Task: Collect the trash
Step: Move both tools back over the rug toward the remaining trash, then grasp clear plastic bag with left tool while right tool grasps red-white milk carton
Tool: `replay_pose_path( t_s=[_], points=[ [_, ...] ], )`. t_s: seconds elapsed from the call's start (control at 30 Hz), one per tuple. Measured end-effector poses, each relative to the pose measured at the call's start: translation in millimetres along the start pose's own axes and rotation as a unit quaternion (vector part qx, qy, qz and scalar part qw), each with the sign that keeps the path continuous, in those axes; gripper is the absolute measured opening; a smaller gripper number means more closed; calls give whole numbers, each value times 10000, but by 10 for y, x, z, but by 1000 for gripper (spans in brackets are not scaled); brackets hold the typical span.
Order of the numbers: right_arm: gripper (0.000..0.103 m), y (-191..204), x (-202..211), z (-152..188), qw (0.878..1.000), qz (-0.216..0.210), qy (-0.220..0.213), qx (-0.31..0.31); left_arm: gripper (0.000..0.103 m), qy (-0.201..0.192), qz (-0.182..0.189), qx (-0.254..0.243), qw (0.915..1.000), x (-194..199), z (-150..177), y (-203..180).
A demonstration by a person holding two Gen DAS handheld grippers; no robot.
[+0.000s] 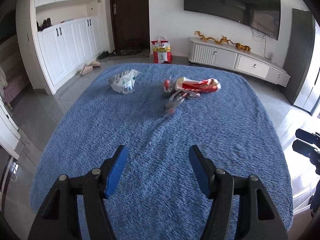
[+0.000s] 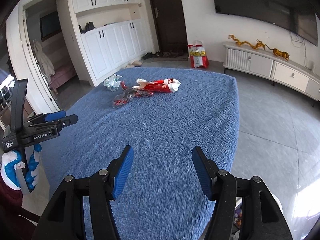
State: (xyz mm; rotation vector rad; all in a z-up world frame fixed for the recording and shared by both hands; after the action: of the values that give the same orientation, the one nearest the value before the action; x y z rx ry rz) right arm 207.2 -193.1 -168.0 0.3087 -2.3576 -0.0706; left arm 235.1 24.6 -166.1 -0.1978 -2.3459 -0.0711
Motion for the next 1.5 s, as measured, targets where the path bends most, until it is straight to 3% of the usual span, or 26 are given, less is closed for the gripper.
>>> replay_pose_path(
  t_s=[0.27,0.6,0.9,1.13,1.27,1.5],
  points=[
    [60,-17,-434,-80,9997,-160,187,69,62,234,191,168,9994,-381,14,126],
    [61,28,-801,-275,9989,-296,268,251,62,160,410,103,9990,-654,-237,107],
    [61,65,-1002,-612,9981,-326,99,505,62,116,532,-39,9985,-836,-431,67],
    [64,38,-1255,-1106,9964,-324,-52,779,62,260,618,-169,9976,-1060,-540,-24],
    [65,106,-1527,-1344,9934,-457,77,1051,62,301,638,-186,9973,-1185,-592,-51],
    [65,428,-2019,-1426,9795,-530,534,1870,62,445,916,-69,9948,-1390,-659,-64]
  ],
)
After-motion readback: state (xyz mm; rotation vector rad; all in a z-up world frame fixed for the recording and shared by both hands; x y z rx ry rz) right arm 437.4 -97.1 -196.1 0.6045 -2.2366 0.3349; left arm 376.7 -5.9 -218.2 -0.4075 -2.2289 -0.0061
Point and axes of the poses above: each gripper's, at about its wrist camera, not at the fingertips, and x roughly against the way its jaws point, y to its left, z to its underside, the point moved 8 cm from there along -x, roughly the way its jaws point, and after that the axes turned 1 degree about x, right-handed, at the moved point
